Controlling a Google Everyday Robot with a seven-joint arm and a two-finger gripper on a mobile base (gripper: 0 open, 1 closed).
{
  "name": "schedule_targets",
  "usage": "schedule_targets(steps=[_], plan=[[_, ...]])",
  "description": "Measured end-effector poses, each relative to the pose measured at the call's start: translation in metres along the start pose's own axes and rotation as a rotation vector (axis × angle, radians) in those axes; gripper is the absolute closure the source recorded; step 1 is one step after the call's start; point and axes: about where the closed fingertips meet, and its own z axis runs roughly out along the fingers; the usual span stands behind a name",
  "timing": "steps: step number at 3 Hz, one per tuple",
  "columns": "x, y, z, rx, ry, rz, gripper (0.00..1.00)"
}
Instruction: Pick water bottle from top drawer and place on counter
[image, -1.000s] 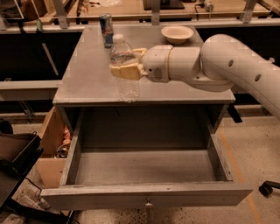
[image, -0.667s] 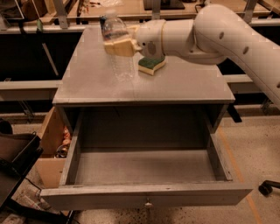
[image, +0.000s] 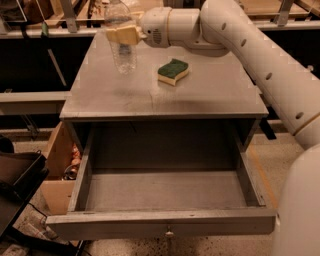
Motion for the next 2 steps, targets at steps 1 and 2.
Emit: schedule_targets(steps=[1, 2], plan=[[0.026, -0.012, 0.023, -0.03, -0.031, 0.042, 1.0], [0.055, -0.02, 0.038, -0.04, -0.045, 0.082, 1.0]])
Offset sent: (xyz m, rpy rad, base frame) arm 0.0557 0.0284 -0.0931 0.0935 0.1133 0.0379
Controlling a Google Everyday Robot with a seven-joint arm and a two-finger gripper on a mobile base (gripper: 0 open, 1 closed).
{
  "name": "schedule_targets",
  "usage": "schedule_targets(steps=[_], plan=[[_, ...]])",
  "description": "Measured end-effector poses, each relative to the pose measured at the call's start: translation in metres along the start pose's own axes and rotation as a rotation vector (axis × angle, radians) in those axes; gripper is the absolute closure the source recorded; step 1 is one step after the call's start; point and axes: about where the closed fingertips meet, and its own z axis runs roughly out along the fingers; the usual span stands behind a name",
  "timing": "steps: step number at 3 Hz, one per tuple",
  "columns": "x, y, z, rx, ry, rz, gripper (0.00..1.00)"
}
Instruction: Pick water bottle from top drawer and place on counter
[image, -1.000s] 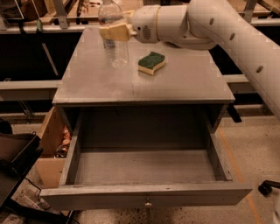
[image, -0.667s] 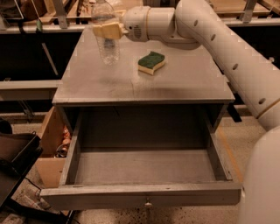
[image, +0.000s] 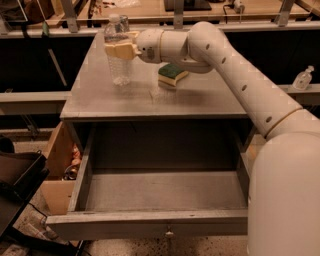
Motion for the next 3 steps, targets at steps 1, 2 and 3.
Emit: schedule_targets(steps=[1, 2, 3], plan=[[0.0289, -0.0046, 0.0125, -0.01, -0.007, 0.039, 1.0], [0.0311, -0.0051, 0.0145, -0.012, -0.007, 0.045, 0.84], [0.0295, -0.0051, 0.0146, -0.012, -0.007, 0.045, 0.62]])
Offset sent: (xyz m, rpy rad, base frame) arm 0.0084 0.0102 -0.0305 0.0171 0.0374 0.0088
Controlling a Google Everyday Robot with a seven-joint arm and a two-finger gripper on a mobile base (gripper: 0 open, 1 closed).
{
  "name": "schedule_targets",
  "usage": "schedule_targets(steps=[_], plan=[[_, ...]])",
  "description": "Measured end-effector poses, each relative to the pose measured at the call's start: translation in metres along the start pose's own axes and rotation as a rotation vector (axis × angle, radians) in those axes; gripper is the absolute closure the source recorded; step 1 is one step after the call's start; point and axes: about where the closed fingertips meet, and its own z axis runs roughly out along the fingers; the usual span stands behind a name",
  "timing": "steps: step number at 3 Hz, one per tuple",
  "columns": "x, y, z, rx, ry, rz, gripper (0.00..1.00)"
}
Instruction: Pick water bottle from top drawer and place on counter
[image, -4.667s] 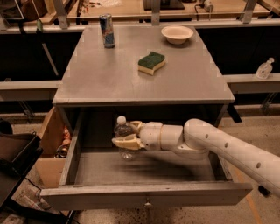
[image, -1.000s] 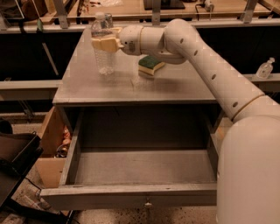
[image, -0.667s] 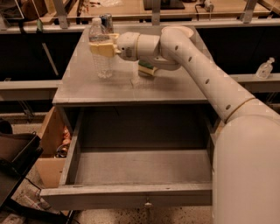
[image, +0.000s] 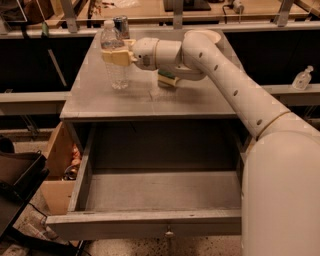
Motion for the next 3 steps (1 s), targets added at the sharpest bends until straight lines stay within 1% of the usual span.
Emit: schedule_targets(steps=[2, 3], plan=[[-0.0001, 0.0004, 0.0006, -0.001, 0.0, 0.0, 0.14], [-0.0001, 0.0021, 0.0036, -0.006, 0.0, 0.001, 0.0]])
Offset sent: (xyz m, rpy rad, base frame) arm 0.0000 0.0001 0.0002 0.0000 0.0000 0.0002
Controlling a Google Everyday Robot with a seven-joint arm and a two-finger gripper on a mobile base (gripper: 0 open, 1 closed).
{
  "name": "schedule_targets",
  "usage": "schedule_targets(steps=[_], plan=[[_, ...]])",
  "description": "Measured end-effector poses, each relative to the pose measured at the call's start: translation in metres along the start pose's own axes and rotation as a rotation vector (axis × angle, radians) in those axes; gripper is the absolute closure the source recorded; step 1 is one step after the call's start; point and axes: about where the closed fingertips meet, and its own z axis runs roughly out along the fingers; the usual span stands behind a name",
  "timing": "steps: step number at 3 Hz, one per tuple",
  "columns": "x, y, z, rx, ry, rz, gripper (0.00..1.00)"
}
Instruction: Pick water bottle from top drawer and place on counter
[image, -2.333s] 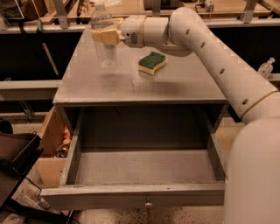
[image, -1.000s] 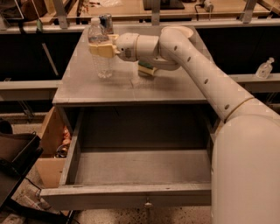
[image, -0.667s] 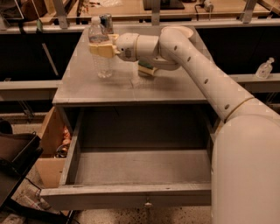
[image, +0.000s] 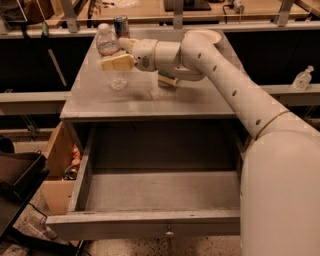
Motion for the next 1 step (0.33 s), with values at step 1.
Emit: schedule_targets(steps=[1], plan=[[0.0, 0.0001, 0.0002, 0.0, 0.0, 0.0, 0.0]])
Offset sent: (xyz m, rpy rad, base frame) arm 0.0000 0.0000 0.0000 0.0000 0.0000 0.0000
